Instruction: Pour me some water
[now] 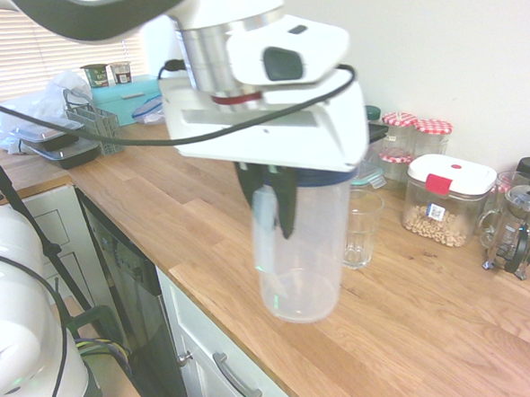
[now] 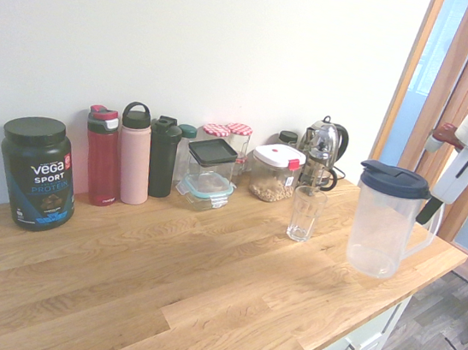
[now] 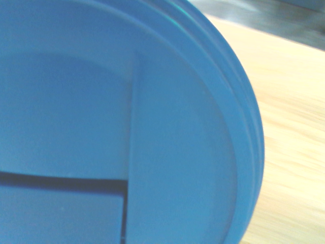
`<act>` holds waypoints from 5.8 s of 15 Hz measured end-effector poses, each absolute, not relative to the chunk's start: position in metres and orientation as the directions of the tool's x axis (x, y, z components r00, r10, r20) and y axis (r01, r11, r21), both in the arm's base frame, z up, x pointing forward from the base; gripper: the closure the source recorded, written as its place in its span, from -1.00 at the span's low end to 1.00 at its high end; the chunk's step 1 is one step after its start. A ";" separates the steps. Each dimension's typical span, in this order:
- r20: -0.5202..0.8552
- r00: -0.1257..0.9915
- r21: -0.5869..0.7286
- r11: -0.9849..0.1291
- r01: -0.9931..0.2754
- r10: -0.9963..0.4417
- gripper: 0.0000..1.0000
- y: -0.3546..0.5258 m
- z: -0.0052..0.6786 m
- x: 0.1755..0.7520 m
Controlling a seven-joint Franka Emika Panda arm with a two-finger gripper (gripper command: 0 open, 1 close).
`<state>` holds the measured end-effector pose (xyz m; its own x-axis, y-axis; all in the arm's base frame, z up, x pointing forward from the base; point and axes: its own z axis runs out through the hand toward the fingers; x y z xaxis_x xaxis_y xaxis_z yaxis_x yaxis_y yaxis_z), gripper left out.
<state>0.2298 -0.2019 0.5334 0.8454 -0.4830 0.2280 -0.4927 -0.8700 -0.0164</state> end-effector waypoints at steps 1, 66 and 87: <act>0.219 0.864 0.002 -0.885 -0.465 -0.453 1.00 -0.219 0.532 0.240; 0.303 0.852 -0.177 -0.904 -0.390 -0.427 1.00 0.189 0.494 0.387; 0.284 0.824 -0.114 -0.871 -0.478 -0.490 -1.00 0.182 0.487 0.401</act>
